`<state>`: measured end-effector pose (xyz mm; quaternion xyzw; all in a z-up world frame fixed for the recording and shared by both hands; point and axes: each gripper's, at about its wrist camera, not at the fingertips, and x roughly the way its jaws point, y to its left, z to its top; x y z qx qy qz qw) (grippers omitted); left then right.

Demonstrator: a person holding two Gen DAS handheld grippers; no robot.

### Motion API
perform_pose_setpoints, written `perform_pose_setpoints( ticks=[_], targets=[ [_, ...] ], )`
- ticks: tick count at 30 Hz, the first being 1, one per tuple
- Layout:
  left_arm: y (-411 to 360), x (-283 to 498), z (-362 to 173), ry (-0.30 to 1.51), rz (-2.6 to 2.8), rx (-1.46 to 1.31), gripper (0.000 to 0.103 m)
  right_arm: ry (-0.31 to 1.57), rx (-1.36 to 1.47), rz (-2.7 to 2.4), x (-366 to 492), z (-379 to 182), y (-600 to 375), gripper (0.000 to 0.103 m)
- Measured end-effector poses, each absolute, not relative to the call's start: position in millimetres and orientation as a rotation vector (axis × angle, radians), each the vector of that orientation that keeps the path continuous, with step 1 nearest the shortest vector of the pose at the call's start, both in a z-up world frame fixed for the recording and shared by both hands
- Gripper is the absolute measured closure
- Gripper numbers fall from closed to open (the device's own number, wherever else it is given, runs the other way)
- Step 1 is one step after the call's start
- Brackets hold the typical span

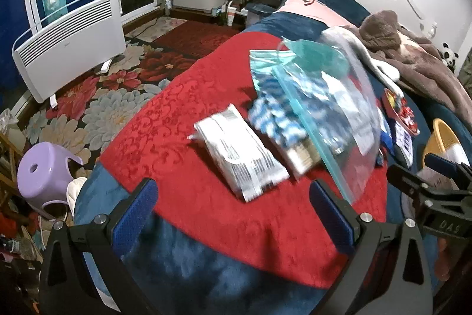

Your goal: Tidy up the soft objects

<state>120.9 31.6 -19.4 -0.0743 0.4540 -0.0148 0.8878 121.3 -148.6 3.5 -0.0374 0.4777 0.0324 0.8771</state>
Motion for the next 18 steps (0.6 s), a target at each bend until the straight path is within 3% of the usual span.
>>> perform_pose_setpoints(
  ticks=[13,14,16,17,18],
  targets=[
    [33,192,-58,1.083,0.012,-0.148,0.003,1.038,-0.272,0.199,181,-32,-118,0.000],
    [33,194,-61,1.095,0.018,-0.155,0.005,1.051,-0.284,0.222,182,-37,-115,0.000],
    [35,195,-67,1.116,0.011,-0.176,0.019,1.064,-0.301,0.249,182,-43,-111,0.005],
    [34,195,-69,1.118,0.011,-0.174,0.022,1.066,-0.292,0.279,181,-44,-110,0.019],
    [33,193,-69,1.109,0.022,-0.151,0.035,1.071,-0.278,0.315,179,-45,-109,0.024]
  ],
)
